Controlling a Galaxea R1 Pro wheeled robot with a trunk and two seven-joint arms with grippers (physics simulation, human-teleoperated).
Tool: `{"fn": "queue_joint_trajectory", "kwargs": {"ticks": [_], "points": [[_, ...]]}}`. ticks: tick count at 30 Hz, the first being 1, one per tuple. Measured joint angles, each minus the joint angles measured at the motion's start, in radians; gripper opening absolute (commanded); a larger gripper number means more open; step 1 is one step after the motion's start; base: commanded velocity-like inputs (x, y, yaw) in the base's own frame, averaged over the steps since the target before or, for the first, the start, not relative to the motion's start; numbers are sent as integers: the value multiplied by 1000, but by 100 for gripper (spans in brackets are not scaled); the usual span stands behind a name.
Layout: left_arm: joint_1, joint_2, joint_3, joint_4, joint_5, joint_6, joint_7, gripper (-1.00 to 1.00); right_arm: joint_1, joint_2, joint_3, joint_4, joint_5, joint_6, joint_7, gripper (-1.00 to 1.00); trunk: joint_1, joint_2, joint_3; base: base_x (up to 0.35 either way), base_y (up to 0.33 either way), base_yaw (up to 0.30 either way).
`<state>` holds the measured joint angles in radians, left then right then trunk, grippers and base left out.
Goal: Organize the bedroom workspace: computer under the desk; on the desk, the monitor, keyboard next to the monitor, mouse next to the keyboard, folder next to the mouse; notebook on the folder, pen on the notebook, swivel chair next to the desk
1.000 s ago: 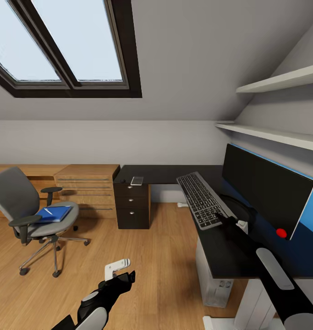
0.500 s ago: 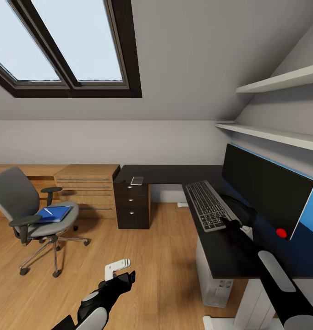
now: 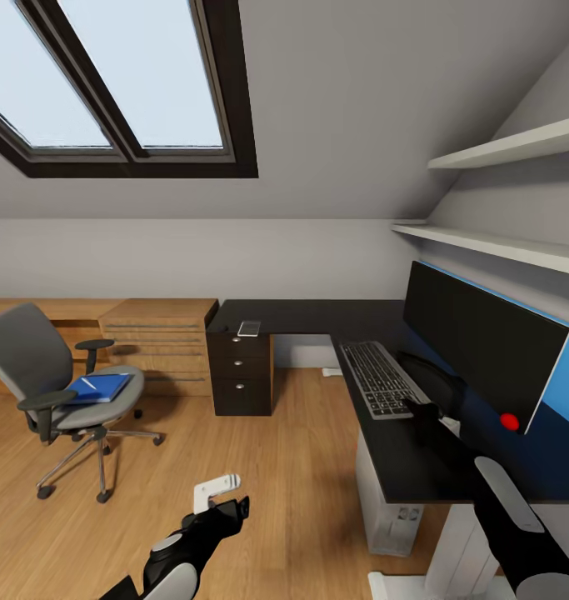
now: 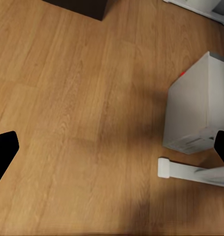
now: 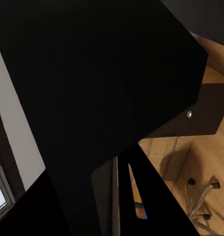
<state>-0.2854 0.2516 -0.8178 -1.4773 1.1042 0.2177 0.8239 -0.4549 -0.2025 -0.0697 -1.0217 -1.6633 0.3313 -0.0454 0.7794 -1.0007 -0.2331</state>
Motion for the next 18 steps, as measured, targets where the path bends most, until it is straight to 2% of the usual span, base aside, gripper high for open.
{"fn": "queue_joint_trajectory", "kwargs": {"ticks": [8,12,18], "points": [[0,-1,-4,0,1,0,0,100,0,1,4,2,-7,-12,-6,-100,0,0,0,128,0,0],[0,-1,-4,0,1,0,0,100,0,1,7,3,-4,-55,-16,-100,0,0,0,77,0,0],[0,-1,-4,0,1,0,0,100,0,1,9,5,-5,-77,-20,-100,0,0,0,255,0,0]]}}
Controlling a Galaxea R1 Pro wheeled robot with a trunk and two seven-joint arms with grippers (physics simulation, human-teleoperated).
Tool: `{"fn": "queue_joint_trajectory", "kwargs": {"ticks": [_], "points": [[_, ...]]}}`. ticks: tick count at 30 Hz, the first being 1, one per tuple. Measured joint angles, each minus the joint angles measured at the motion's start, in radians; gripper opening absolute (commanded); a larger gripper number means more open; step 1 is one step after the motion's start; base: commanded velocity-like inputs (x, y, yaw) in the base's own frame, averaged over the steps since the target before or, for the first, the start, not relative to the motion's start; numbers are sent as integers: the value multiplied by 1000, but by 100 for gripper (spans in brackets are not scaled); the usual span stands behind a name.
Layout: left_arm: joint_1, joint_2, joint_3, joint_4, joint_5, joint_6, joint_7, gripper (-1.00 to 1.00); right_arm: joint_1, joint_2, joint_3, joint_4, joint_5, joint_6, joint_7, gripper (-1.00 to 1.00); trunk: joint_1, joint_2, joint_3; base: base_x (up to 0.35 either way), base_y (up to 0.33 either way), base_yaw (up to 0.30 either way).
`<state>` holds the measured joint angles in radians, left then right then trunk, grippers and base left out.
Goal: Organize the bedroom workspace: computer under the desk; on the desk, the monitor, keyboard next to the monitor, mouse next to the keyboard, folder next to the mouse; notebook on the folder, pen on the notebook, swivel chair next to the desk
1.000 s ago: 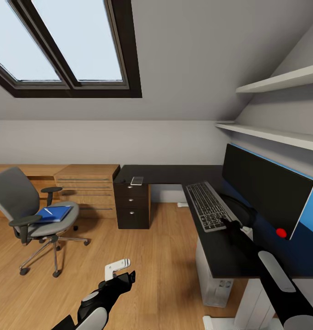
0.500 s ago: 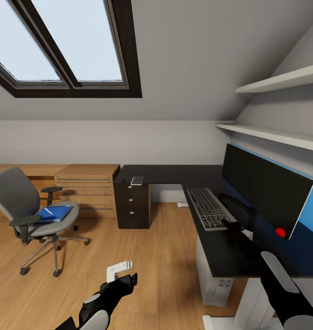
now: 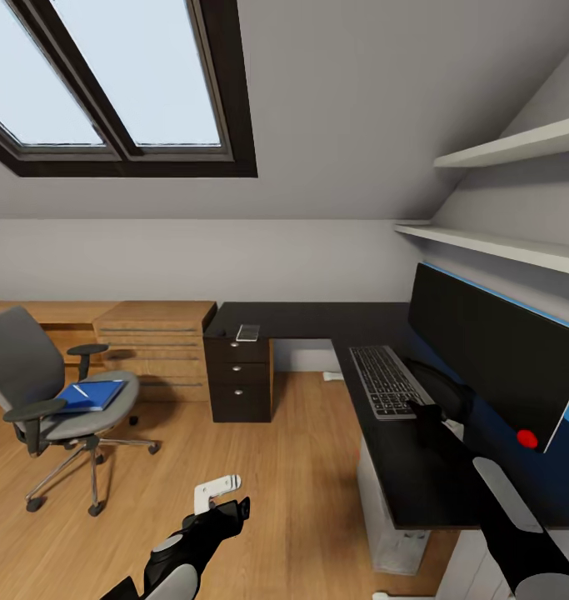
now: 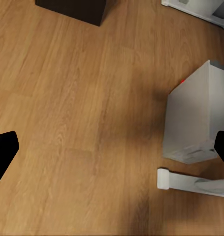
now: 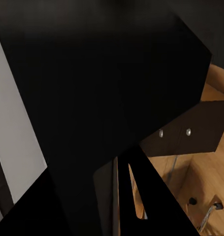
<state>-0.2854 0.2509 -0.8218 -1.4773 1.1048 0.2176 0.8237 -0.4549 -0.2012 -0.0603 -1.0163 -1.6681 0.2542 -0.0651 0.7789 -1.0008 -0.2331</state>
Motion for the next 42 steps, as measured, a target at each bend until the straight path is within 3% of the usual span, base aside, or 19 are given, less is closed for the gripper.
{"fn": "queue_joint_trajectory", "kwargs": {"ticks": [8,22,35,42], "points": [[0,0,0,0,0,0,0,100,-3,0,3,95,1,-1,-1,-100,0,0,0,229,0,0],[0,0,0,2,1,0,0,100,-3,0,3,105,3,-2,-1,-100,0,0,0,308,0,0],[0,0,1,2,0,0,0,100,-3,0,1,104,0,-4,0,-100,1,0,0,16,-61,0],[0,0,1,2,0,0,0,100,-3,0,0,104,-1,-3,-53,-100,0,0,0,-6,-53,0]]}}
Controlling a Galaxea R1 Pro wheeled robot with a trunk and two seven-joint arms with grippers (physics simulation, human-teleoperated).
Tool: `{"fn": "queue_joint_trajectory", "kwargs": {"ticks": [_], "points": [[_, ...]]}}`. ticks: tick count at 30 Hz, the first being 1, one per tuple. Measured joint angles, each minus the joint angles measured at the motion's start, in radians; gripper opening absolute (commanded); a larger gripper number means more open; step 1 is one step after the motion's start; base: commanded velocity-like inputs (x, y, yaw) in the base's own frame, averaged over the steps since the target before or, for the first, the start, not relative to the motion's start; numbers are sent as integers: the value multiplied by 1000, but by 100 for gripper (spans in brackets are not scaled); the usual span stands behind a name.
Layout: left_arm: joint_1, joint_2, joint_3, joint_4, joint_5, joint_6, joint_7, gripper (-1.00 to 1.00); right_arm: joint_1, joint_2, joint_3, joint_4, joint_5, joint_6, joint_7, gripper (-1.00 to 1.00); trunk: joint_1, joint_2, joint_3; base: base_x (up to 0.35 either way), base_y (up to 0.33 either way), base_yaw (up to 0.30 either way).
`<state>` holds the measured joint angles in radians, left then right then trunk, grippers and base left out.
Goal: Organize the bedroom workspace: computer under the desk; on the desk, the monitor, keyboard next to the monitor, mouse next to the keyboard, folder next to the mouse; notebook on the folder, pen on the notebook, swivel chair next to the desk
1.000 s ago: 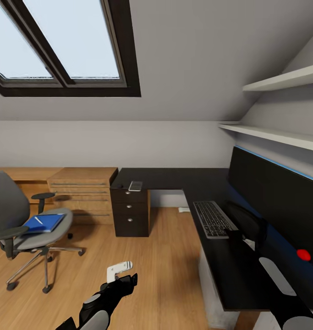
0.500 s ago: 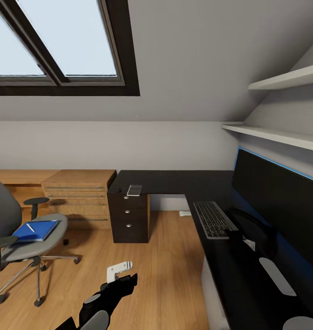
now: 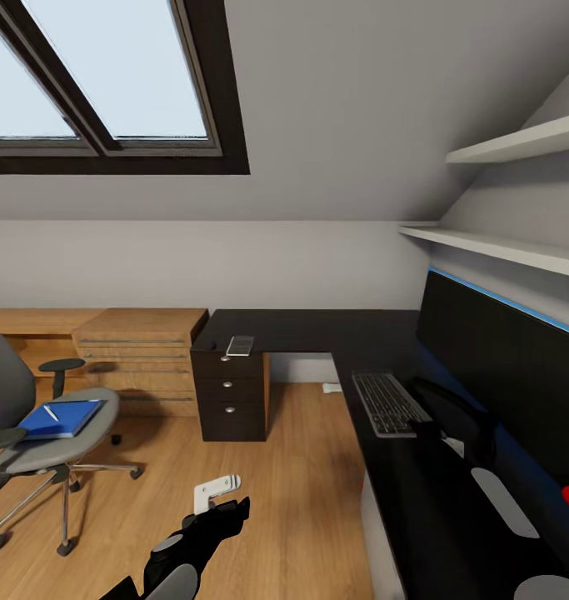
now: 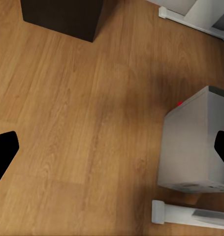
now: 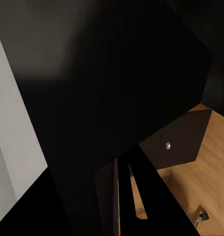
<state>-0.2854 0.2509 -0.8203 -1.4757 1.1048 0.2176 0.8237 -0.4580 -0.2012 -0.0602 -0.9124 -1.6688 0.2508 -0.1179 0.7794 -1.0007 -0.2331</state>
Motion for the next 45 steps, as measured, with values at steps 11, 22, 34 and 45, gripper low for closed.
{"fn": "queue_joint_trajectory", "kwargs": {"ticks": [11,22,34,45], "points": [[0,1,3,0,0,0,-1,100,0,-1,0,-1,10,4,9,-100,0,0,0,0,-52,0],[0,0,10,-31,-1,0,-3,100,0,-10,-2,-1,126,12,92,-100,8,-14,-6,0,0,0],[0,0,9,-38,-1,0,0,100,0,-11,-2,-3,156,26,94,-100,54,-98,-44,0,0,0],[0,0,9,-38,-2,0,0,100,0,-10,-4,1,159,29,95,-100,96,-175,-78,0,0,0]]}}
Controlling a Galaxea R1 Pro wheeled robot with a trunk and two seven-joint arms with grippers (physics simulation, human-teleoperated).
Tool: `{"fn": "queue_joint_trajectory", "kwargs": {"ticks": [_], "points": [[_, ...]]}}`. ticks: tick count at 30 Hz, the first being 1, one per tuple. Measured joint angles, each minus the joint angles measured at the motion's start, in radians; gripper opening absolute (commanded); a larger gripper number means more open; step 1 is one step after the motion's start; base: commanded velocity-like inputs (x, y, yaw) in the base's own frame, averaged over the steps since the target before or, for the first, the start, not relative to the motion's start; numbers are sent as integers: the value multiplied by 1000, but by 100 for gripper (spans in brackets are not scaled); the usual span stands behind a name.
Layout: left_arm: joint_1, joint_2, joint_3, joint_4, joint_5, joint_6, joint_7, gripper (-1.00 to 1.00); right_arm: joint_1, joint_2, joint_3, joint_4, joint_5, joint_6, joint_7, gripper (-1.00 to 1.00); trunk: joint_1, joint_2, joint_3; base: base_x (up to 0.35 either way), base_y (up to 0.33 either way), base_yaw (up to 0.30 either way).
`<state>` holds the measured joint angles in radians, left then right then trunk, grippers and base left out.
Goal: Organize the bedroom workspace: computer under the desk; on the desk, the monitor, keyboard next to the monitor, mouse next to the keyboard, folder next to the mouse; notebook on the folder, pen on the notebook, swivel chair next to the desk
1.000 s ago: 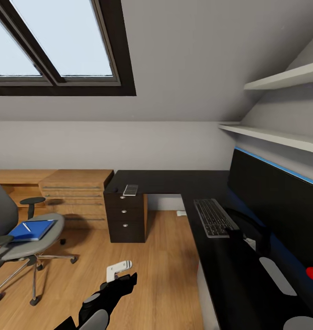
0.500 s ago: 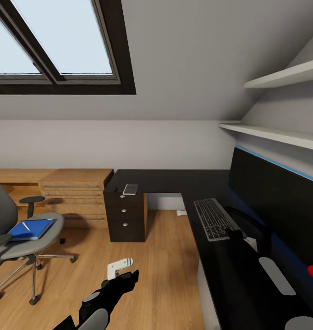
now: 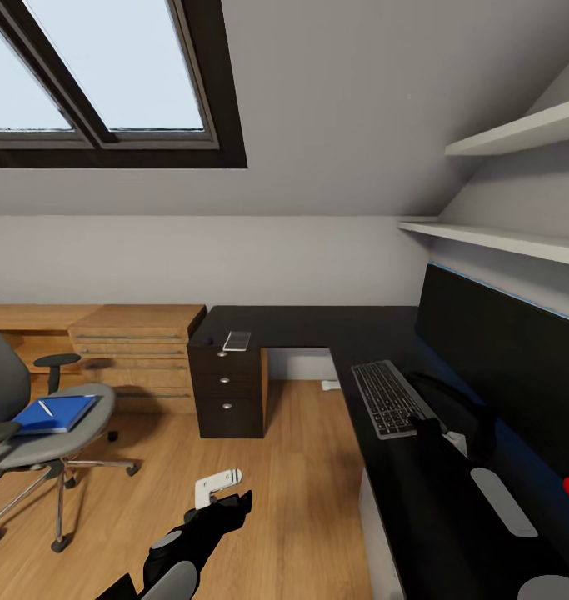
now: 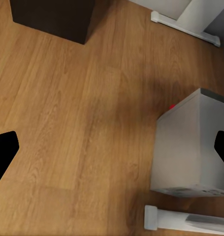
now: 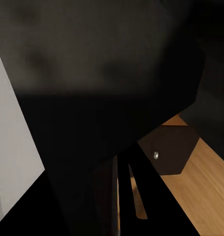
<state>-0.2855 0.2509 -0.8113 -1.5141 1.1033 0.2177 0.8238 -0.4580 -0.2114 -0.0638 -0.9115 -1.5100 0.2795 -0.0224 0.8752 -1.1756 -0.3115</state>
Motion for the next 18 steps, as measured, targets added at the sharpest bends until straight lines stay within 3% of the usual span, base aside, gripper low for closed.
{"fn": "queue_joint_trajectory", "kwargs": {"ticks": [18], "points": [[0,-20,1,3,0,0,2,100,0,0,-1,4,1,-1,-1,-100,69,-126,-56,0,0,0]]}}
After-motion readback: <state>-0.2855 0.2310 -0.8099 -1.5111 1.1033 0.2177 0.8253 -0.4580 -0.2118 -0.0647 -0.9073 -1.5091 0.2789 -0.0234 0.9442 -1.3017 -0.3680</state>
